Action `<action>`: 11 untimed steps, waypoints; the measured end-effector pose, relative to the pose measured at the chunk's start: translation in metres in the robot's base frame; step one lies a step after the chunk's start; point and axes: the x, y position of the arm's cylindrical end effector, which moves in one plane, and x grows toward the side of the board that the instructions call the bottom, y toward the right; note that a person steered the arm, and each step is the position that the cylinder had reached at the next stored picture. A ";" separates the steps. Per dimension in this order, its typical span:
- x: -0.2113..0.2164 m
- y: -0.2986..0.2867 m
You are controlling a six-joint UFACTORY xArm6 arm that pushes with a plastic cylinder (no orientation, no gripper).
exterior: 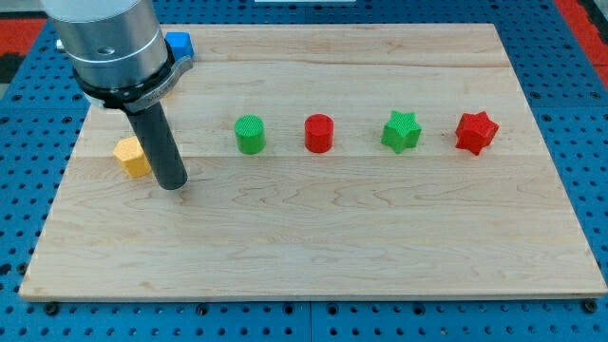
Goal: Point your arm at the yellow heart
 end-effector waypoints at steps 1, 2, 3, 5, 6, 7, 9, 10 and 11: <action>0.000 -0.020; -0.002 -0.039; -0.009 -0.062; -0.025 -0.012; -0.069 -0.002; -0.095 -0.002; -0.120 -0.024; -0.120 -0.042; -0.143 0.013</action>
